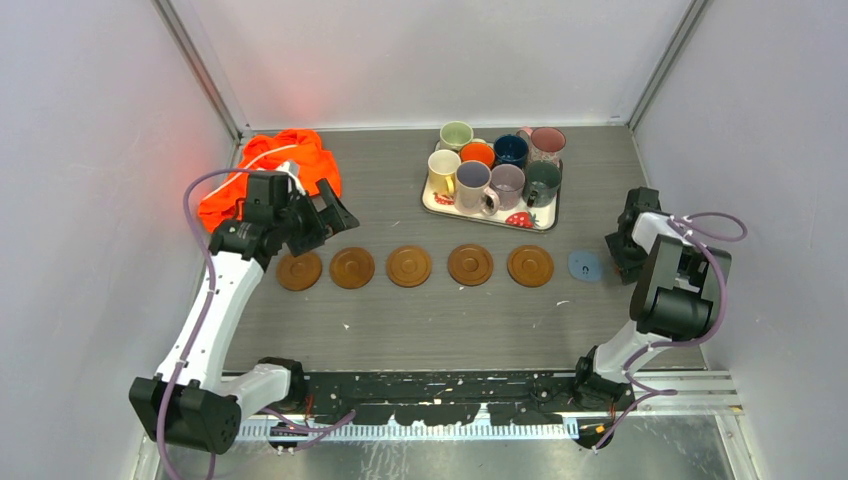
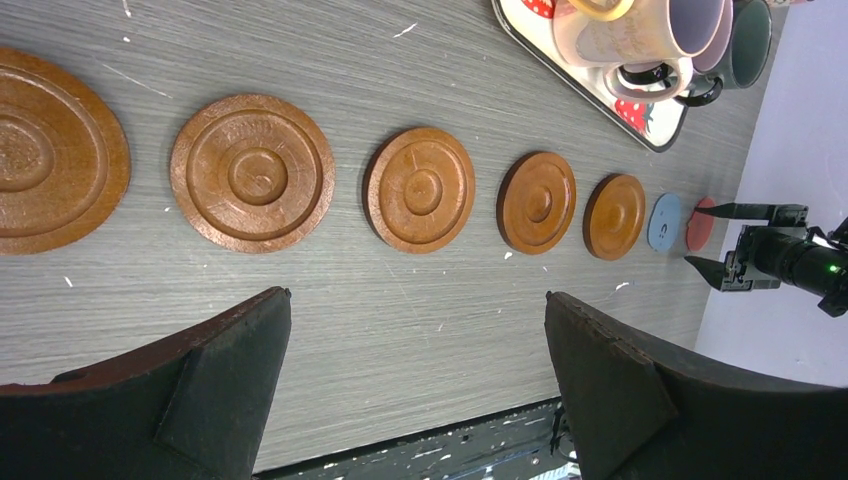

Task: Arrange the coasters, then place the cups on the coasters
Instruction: Move the coaster to the center of the board.

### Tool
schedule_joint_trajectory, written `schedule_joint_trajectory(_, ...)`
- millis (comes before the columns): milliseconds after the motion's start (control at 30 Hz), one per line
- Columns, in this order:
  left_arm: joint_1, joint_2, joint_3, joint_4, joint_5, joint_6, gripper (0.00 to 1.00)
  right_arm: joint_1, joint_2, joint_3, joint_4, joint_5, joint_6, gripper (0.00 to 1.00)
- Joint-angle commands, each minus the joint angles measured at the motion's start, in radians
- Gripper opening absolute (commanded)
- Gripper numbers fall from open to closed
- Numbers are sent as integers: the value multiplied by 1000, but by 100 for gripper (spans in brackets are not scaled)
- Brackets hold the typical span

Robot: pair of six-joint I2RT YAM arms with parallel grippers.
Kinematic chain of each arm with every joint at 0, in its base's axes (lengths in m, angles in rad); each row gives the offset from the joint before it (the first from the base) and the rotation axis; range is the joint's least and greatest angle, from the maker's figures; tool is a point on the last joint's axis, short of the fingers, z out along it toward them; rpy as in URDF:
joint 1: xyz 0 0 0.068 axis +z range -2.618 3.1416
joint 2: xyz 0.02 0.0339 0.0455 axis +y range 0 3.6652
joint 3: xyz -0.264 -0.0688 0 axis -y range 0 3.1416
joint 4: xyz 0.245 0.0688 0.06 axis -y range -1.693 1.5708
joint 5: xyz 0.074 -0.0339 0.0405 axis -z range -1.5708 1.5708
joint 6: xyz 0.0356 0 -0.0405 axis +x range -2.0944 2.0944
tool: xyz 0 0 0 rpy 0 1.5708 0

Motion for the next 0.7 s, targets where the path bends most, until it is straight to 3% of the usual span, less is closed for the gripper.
schedule_joint_trajectory(0,-5,-34,25,0,-12,29,100,42,-69,42,-31,48,-15,80)
schedule_joint_trajectory(400,-5,-45,0,28,-39,49,100,236,-99,92,-84,81,-1,83)
schedule_joint_trajectory(667,-27,-40,-24,71,-20,50,100,339,-169,101,-122,73,-28,91)
